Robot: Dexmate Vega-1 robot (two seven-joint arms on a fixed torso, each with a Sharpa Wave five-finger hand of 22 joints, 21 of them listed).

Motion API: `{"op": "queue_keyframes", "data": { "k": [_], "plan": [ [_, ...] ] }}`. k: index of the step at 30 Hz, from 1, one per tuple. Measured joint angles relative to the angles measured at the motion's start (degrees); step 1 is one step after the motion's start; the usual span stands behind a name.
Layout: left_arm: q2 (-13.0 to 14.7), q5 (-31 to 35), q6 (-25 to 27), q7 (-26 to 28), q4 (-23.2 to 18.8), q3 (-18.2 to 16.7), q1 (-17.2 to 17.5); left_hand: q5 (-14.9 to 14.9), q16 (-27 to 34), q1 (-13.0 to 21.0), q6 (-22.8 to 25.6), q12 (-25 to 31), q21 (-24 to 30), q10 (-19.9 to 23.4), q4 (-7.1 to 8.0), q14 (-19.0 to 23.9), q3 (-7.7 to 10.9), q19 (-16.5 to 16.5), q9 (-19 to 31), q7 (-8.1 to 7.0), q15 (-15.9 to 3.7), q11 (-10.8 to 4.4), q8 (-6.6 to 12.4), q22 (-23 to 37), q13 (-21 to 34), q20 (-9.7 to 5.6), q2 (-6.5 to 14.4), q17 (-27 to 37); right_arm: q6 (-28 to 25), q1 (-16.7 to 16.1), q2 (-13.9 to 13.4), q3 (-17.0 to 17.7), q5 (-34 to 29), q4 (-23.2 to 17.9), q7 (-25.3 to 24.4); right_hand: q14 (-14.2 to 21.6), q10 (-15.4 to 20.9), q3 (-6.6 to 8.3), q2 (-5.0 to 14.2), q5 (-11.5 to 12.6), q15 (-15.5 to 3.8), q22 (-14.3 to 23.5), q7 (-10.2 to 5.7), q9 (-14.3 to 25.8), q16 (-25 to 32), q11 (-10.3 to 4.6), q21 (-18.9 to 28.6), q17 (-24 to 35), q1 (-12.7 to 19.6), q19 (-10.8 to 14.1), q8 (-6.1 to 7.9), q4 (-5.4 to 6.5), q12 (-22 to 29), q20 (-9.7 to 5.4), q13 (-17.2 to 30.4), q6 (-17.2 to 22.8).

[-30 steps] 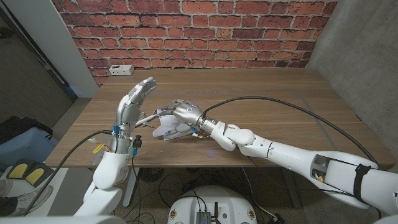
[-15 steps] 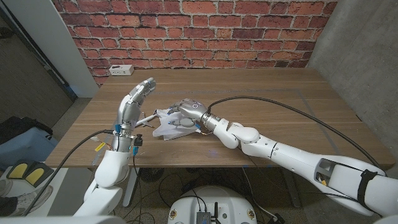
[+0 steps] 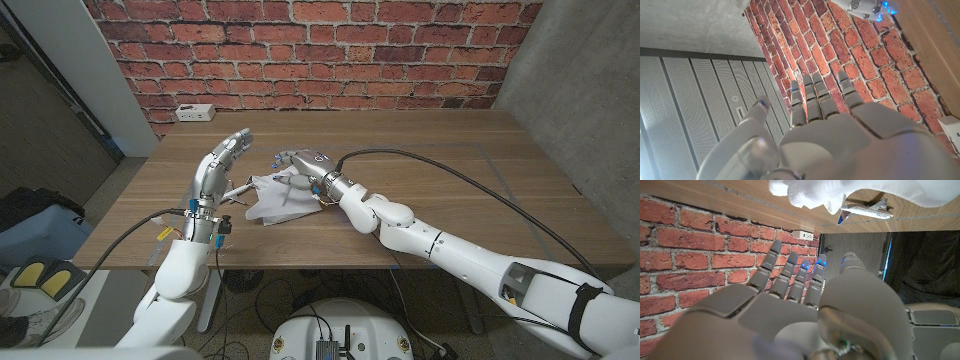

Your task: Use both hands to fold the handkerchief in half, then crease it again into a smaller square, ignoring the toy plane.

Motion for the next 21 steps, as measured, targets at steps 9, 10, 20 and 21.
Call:
{"op": "queue_keyframes", "data": {
  "k": [9, 10, 20, 21],
  "plan": [
    [-1.25, 5.15, 4.02, 5.48, -1.46, -0.81, 1.28, 0.00, 0.00, -0.30, 0.34, 0.00, 0.00, -0.12, 0.27, 0.31, 0.27, 0.00, 0.00, 0.34, 0.31, 0.12, 0.24, 0.02, 0.00, 0.00, 0.30, 0.00, -2.39, 2.03, 2.13, -0.40, 1.81, 1.53, 3.32, -1.70, -1.44, 0.21, 0.02, -0.76, 0.00, 0.00, -0.17, 0.00, -0.44, 0.35, -0.53, -0.11, -0.26, -0.31, 0.00, 0.21, 0.00, 0.31, 0.01, -1.41],
    [-1.47, 6.24, 4.56, 6.58, -1.58, -0.90, 1.42, 0.00, 0.00, -0.32, 0.43, 0.00, 0.00, -0.08, 0.43, 0.31, 0.42, 0.00, 0.00, 0.43, 0.31, 0.16, 0.25, 0.02, 0.00, 0.00, 0.32, 0.00, -2.75, 2.48, 2.57, -0.62, 2.04, 2.07, 3.73, -1.81, -1.75, 0.21, -0.15, -1.00, 0.04, 0.01, -0.11, 0.00, -0.44, 0.29, -0.53, -0.07, -0.43, -0.31, 0.00, 0.21, 0.00, 0.31, 0.00, -1.70],
    [-2.16, 10.97, 6.44, 11.42, -1.83, -1.06, 1.79, 0.00, 0.30, -0.37, 0.96, 0.38, 0.38, 1.36, 0.64, 0.83, 0.63, 0.44, 0.00, 0.95, 0.39, 0.09, 0.47, 0.01, 0.00, 0.01, 0.83, -0.01, -4.83, 5.31, 5.05, -2.15, 3.62, 5.64, 6.29, -3.75, -3.45, 0.03, -0.37, -1.78, 0.14, 0.17, 0.19, 0.00, -0.43, 0.99, -0.96, 0.00, -1.42, -1.16, 0.00, 0.39, -0.22, 0.54, 0.01, -2.84],
    [-2.16, 11.26, 6.53, 11.76, -1.83, -1.06, 1.80, 0.00, 0.30, -0.37, 1.04, 0.38, 0.38, 1.44, 0.64, 0.83, 0.63, 0.44, 0.00, 1.04, 0.39, 0.01, 0.47, 0.01, 0.00, 0.01, 0.83, -0.01, -5.05, 5.65, 5.33, -2.34, 3.78, 6.09, 6.51, -3.75, -3.58, 0.03, -0.58, -2.04, 0.14, 0.17, 0.24, -0.01, -0.58, 1.12, -0.96, 0.00, -1.63, -1.24, 0.00, 0.39, -0.22, 0.62, 0.01, -3.03]
  ]
}}
